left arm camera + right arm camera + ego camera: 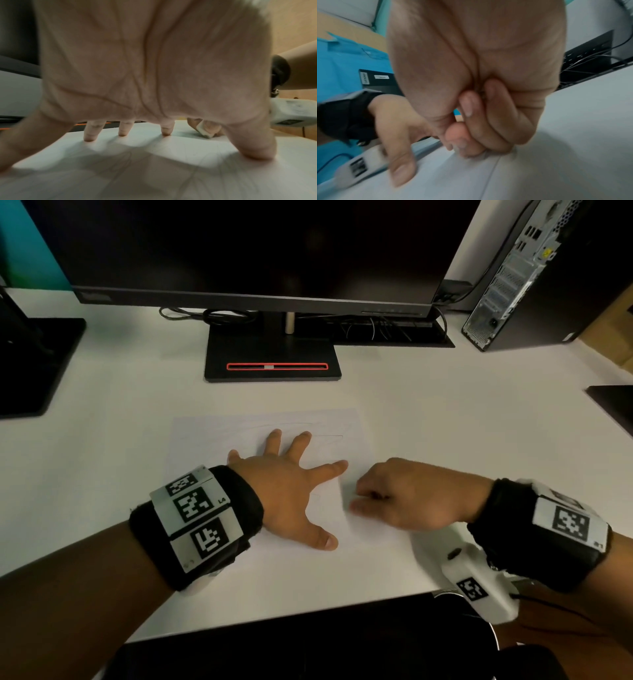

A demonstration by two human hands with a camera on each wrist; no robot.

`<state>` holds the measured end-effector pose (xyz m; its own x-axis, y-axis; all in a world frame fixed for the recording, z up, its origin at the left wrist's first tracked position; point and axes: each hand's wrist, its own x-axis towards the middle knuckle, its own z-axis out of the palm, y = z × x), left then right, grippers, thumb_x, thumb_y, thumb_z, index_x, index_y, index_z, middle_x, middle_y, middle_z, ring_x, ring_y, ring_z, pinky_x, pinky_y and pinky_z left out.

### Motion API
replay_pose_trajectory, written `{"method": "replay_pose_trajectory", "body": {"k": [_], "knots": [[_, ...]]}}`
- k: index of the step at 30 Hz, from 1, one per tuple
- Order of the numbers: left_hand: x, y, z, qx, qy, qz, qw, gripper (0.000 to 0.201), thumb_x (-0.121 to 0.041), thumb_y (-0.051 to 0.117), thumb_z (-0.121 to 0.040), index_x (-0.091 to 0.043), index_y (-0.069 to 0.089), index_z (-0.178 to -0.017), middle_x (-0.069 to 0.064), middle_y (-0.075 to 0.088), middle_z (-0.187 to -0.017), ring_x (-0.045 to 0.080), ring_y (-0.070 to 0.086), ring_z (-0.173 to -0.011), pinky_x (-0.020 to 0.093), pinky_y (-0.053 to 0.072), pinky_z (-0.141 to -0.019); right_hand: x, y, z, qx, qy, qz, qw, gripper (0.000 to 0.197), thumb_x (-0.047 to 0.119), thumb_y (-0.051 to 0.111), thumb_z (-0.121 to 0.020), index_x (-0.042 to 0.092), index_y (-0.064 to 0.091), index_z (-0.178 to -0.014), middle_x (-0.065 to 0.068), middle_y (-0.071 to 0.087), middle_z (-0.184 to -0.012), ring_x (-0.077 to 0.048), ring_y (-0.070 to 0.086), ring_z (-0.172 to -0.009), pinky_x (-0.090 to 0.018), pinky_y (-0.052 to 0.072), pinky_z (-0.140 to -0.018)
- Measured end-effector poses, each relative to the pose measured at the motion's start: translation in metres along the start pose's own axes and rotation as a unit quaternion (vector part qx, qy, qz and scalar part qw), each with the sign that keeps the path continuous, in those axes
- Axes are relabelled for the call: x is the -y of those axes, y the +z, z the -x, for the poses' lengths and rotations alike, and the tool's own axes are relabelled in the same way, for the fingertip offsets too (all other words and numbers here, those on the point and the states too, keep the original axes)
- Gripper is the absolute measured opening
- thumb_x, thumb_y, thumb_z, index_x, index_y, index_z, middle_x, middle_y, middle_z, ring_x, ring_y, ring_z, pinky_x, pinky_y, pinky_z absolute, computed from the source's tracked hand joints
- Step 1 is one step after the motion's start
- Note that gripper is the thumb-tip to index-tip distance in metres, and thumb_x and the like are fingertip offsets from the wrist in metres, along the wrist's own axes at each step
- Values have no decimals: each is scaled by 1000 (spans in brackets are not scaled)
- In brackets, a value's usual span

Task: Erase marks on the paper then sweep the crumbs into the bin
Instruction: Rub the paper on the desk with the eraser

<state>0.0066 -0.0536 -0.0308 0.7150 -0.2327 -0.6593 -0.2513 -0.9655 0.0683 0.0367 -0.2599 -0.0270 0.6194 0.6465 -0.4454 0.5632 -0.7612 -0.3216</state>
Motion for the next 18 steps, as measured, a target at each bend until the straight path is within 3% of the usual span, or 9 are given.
{"method": "replay_pose_trajectory", "body": {"k": [4, 6, 10, 14, 16, 18], "knots": [[0, 0, 1, 4, -1, 2, 1000, 112, -93, 55, -65, -67, -23, -141, -8, -39, -159, 36, -32, -147, 78, 11, -110, -15, -15, -6, -34, 52, 5, 998, 45, 41, 48, -101, 14, 49, -65, 2, 51, -61, -13, 45, -57, -30, 36, -58], [0, 0, 1, 4, 0, 1, 1000, 111, -93, 55, -65, -67, -23, -140, -8, -39, -159, 35, -32, -147, 78, 11, -110, -9, -9, -6, -46, 29, 20, 998, 43, 39, 47, -101, 15, 48, -65, 3, 51, -62, -10, 45, -57, -28, 34, -59], [0, 0, 0, 4, -2, 1, 1000, 111, -93, 55, -65, -68, -24, -139, -8, -38, -159, 35, -32, -147, 78, 11, -110, 4, 2, -1, 11, -15, -3, 1000, 46, 44, 47, -101, 14, 50, -67, 4, 50, -61, -11, 45, -57, -26, 39, -59], [1, 0, 0, 6, -1, 3, 1000, 112, -94, 55, -64, -68, -23, -140, -8, -39, -159, 35, -33, -147, 78, 9, -110, -13, -12, -9, -50, 44, 11, 998, 44, 39, 47, -102, 13, 49, -66, 1, 52, -63, -11, 45, -57, -28, 34, -57], [1, 0, 0, 6, -1, 4, 1000, 112, -94, 55, -64, -68, -23, -140, -8, -39, -159, 35, -33, -147, 78, 10, -110, -10, -7, -9, -69, 26, 28, 997, 42, 36, 46, -102, 14, 48, -67, 0, 54, -66, -9, 46, -58, -28, 34, -60], [0, 0, 1, 7, -2, 4, 1000, 112, -93, 56, -65, -68, -23, -140, -8, -39, -159, 35, -33, -147, 78, 11, -110, 2, 3, -5, -33, -22, 25, 999, 42, 38, 46, -101, 13, 50, -68, 2, 53, -64, -9, 45, -56, -27, 36, -61]]}}
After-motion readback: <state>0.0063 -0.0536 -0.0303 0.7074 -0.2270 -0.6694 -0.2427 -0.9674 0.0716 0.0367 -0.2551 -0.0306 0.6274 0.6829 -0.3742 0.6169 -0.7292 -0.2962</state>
